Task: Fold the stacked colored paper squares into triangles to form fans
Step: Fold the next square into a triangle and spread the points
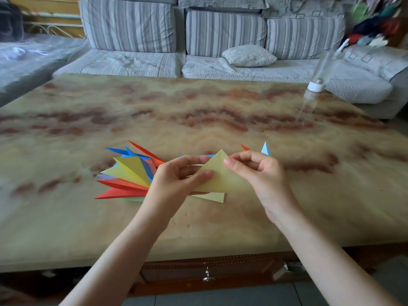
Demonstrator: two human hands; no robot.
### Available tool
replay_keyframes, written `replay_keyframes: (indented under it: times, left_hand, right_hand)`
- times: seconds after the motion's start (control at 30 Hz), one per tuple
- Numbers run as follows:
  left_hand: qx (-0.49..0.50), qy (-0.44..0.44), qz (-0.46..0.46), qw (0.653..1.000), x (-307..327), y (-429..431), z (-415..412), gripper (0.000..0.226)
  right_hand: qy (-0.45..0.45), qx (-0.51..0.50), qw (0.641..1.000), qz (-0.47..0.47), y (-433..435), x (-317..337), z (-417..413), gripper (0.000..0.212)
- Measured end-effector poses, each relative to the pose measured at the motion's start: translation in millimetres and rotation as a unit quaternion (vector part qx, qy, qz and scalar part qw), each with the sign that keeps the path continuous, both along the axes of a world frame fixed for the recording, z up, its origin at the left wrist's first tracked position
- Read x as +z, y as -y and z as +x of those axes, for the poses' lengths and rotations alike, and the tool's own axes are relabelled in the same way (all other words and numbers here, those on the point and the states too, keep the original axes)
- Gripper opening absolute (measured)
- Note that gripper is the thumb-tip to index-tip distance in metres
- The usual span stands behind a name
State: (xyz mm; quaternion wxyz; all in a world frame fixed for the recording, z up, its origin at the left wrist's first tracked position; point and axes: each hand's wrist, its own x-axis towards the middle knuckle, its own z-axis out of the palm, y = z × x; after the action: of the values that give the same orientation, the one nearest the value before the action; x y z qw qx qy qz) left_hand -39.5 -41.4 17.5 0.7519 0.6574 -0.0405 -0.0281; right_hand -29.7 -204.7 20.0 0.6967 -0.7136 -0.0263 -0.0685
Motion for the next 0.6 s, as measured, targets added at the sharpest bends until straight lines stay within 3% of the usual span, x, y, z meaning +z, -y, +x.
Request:
replay_keyframes:
  times: [0.3, 0.6]
  left_hand:
    - [-0.056, -0.010, 0.120, 0.991, 1.8, 1.8, -3.6, 0.029]
    - [-0.040, -0.006, 0.142, 0.989, 1.8, 2.1, -4.1, 0.021]
  right_hand:
    - [0.007, -0.002, 1.000, -0.017, -0.3, -0.2, -1.2, 0.005]
    - [0.009, -0.004, 1.000, -0.022, -1.1, -0.9, -0.7, 0.006]
